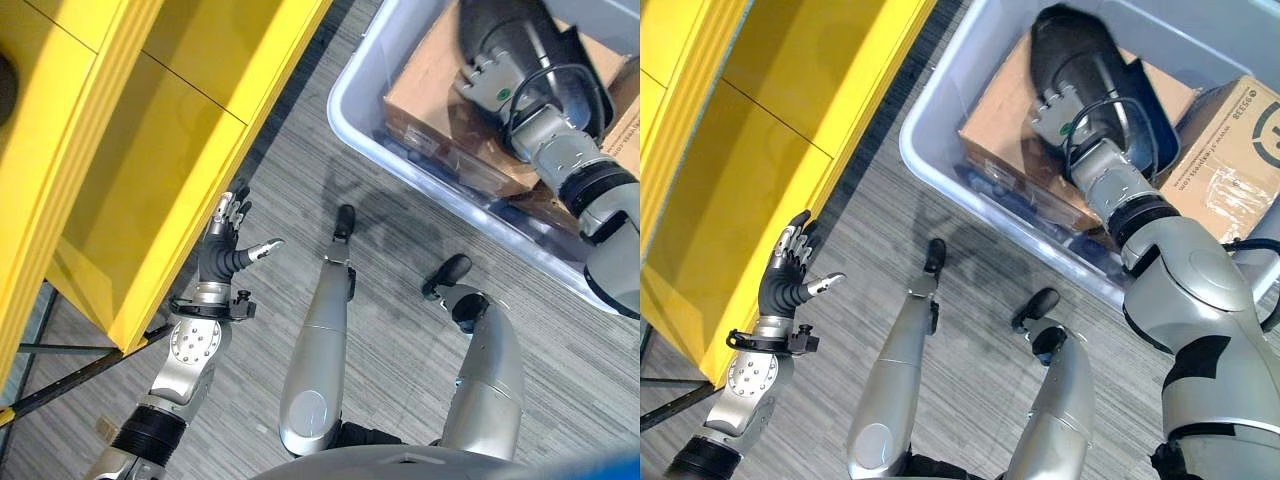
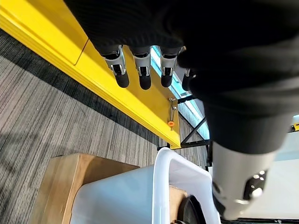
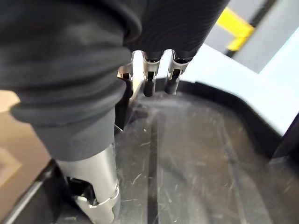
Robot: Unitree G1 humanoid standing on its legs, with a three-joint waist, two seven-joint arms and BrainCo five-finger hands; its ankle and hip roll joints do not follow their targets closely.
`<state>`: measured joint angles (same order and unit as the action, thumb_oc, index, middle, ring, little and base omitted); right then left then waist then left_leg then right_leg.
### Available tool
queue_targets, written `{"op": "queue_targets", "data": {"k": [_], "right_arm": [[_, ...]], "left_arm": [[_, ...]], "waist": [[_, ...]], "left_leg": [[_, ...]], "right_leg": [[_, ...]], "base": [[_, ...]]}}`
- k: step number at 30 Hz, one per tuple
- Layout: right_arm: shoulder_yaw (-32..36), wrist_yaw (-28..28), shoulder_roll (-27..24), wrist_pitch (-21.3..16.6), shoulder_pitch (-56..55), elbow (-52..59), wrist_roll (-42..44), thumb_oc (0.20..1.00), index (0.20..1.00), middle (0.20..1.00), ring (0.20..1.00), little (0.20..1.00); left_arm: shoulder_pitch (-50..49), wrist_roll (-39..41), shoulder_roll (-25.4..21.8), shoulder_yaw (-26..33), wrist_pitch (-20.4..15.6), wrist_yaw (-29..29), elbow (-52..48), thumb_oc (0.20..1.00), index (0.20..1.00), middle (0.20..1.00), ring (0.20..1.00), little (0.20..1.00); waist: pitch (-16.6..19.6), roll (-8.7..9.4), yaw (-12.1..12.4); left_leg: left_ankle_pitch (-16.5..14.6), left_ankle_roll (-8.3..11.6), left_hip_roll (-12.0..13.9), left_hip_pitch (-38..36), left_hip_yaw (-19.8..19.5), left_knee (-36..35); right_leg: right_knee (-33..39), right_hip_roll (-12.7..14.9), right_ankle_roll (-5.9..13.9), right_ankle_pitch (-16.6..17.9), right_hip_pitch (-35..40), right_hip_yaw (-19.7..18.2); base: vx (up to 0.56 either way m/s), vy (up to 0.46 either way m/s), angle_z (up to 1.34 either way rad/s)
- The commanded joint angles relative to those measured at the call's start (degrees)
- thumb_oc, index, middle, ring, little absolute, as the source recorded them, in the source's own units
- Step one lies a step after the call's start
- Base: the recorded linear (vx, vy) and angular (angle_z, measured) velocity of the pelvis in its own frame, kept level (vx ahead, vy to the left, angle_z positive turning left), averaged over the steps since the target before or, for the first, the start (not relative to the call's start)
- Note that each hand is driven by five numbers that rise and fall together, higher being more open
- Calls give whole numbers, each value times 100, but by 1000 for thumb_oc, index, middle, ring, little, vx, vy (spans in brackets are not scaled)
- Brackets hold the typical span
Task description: Move parts from the plastic box to the shelf.
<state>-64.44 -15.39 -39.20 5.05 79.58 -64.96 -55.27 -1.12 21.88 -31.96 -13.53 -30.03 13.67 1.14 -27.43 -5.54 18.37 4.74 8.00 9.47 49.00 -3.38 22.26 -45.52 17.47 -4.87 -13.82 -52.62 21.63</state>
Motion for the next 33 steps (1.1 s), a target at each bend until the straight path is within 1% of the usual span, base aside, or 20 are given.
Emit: {"op": "queue_targets", "data": {"k": [1, 3, 6, 8, 9, 10, 11, 12, 14, 17, 19, 21, 23, 24, 25, 26, 28, 30, 32, 33], "right_arm": [[-140, -461, -172, 708, 262, -111, 543, 1000, 1000, 1000, 1000, 1000], [-110, -595, -152, 882, 313, -121, 745, 1000, 1000, 1000, 1000, 1000], [-56, -766, -153, 1025, 405, -128, 1112, 1000, 1000, 1000, 1000, 1000], [8, -989, -154, 1025, 411, -157, 1381, 1000, 1000, 1000, 1000, 1000], [45, -1058, -149, 1045, 430, -167, 1571, 1000, 1000, 1000, 1000, 1000], [118, -1319, -158, 1019, 446, -158, 2154, 1000, 1000, 1000, 1000, 1000], [135, -1389, -159, 1000, 453, -150, 2354, 1000, 1000, 1000, 1000, 1000], [196, -1547, -165, 934, 457, -135, 2701, 1000, 1000, 1000, 1000, 1000], [696, -2010, -64, 499, 445, 165, 3688, 1000, 1000, 1000, 1000, 1000], [1120, -2257, -11, 281, 356, 488, 4032, 1000, 1000, 1000, 1000, 1000], [1509, -2432, 16, -43, 248, 805, 4114, 1000, 1000, 1000, 1000, 1000], [1933, -2674, 19, -409, 38, 1338, 4062, 1000, 1000, 1000, 1000, 1000], [2276, -2924, 9, -674, -180, 1787, 4231, 1000, 1000, 1000, 1000, 1000], [2540, -2914, -6, -699, -369, 2144, 4205, 1000, 1000, 1000, 1000, 1000], [2863, -2973, -44, -665, -732, 2766, 4238, 1000, 1000, 1000, 1000, 1000], [3005, -2928, -73, -621, -914, 3006, 4230, 1000, 1000, 1000, 1000, 1000], [3454, -2987, -111, -426, -1594, 3717, 4285, 1000, 1000, 1000, 1000, 1000], [3785, -3027, -166, -269, -2133, 4036, 4257, 1000, 1000, 1000, 1000, 1000], [4179, -3110, -229, -344, -2755, 4222, 4551, 1000, 1000, 1000, 1000, 1000], [4334, -3103, -206, -453, -2999, 4286, 4628, 1000, 1000, 1000, 1000, 1000]], "left_arm": [[92, 11, 9, -143, -378, -12, -506, 1000, 1000, 1000, 1000, 1000], [95, 32, -1, -172, -374, 14, -551, 1000, 1000, 1000, 1000, 1000], [77, 67, -24, -187, -367, -9, -597, 1000, 1000, 1000, 1000, 1000], [73, 53, -3, -208, -332, 6, -630, 1000, 1000, 1000, 1000, 1000], [77, 67, -13, -214, -320, -10, -643, 1000, 1000, 1000, 1000, 1000], [61, 47, -14, -236, -300, -5, -707, 1000, 1000, 1000, 1000, 1000], [56, 59, -13, -237, -297, -7, -724, 1000, 1000, 1000, 1000, 1000], [40, 58, -8, -248, -290, 3, -758, 1000, 1000, 1000, 1000, 1000], [3, 61, 44, -306, -302, -6, -814, 1000, 1000, 1000, 1000, 1000], [-19, 48, 80, -328, -277, -13, -882, 1000, 1000, 1000, 1000, 1000], [-20, 58, 127, -342, -239, -23, -931, 1000, 1000, 1000, 1000, 1000], [-31, 97, 173, -368, -271, 9, -925, 1000, 1000, 1000, 1000, 1000], [-20, 139, 193, -376, -226, 45, -966, 1000, 1000, 1000, 1000, 1000], [-22, 172, 192, -387, -254, 67, -932, 1000, 1000, 1000, 1000, 1000], [-16, 148, 248, -374, -203, 175, -937, 1000, 1000, 1000, 1000, 1000], [-11, 155, 262, -361, -173, 223, -941, 1000, 1000, 1000, 1000, 1000], [51, 159, 354, -347, -184, 412, -849, 1000, 1000, 1000, 1000, 1000], [69, 67, 390, -364, -235, 535, -779, 1000, 1000, 1000, 1000, 1000], [95, 76, 436, -391, -305, 667, -713, 1000, 1000, 1000, 1000, 1000], [123, 57, 462, -405, -342, 690, -664, 1000, 1000, 1000, 1000, 1000]], "waist": [[-237, -223, 64], [-237, -247, 64], [-237, -279, 61], [-237, -294, 50], [-237, -301, 45], [-237, -318, 34], [-237, -322, 31], [-237, -327, 22], [-237, -348, -34], [-237, -346, -93], [-237, -342, -161], [-237, -339, -254], [-237, -319, -337], [-237, -290, -412], [-237, -234, -532], [-237, -208, -589], [-237, -110, -812], [-237, -41, -957], [-237, 37, -1129], [-237, 74, -1203]], "left_leg": [[-245, -401, 101, 218, 235, 331], [-252, -406, 94, 190, 251, 321], [-271, -411, 77, 147, 269, 324], [-276, -413, 66, 105, 289, 306], [-283, -412, 57, 79, 300, 305], [-293, -416, 48, 23, 316, 287], [-294, -415, 47, 11, 321, 280], [-296, -418, 40, -34, 340, 263], [-291, -403, 30, -258, 420, 126], [-283, -389, 26, -448, 494, 10], [-285, -379, 26, -621, 555, -83], [-290, -373, 19, -841, 633, -189], [-309, -373, 27, -1005, 689, -251], [-314, -361, 28, -1149, 738, -306], [-324, -348, 39, -1342, 815, -401], [-328, -343, 45, -1421, 846, -440], [-326, -324, 89, -1720, 1015, -622], [-326, -318, 115, -1969, 1116, -742], [-329, -321, 131, -2249, 1219, -891], [-330, -322, 143, -2373, 1275, -951]], "right_leg": [[-68, -1, 490, 97, 376, -136], [-46, 3, 493, 103, 398, -143], [-25, 23, 498, 118, 422, -157], [16, 14, 499, 132, 452, -165], [33, 12, 498, 136, 472, -169], [79, 4, 494, 146, 518, -180], [93, 3, 493, 150, 528, -183], [137, 1, 494, 166, 565, -187], [369, -15, 510, 254, 724, -217], [546, -38, 532, 319, 853, -248], [692, -59, 551, 362, 973, -287], [880, -85, 582, 421, 1132, -350], [974, -94, 611, 452, 1236, -399], [1068, -107, 640, 488, 1338, -424], [1230, -137, 675, 532, 1479, -471], [1289, -147, 694, 549, 1532, -492], [1558, -207, 747, 632, 1740, -596], [1735, -254, 780, 681, 1951, -658], [1959, -311, 831, 756, 2184, -728], [2078, -326, 851, 801, 2298, -743]], "base": [[2, 18, 10], [2, 11, 5], [0, 0, 0], [-2, 19, -2], [-3, 57, -4], [-3, 54, -3], [-8, 58, -1], [-19, 55, -2], [-33, 94, -4], [-27, 87, -10], [-24, 110, -13], [-20, 122, -6], [-14, 122, -14], [-3, 169, -19], [0, 165, -14], [0, 167, -12], [-5, 176, -24], [14, 148, -39], [9, 118, -27], [2, 87, -20]]}}
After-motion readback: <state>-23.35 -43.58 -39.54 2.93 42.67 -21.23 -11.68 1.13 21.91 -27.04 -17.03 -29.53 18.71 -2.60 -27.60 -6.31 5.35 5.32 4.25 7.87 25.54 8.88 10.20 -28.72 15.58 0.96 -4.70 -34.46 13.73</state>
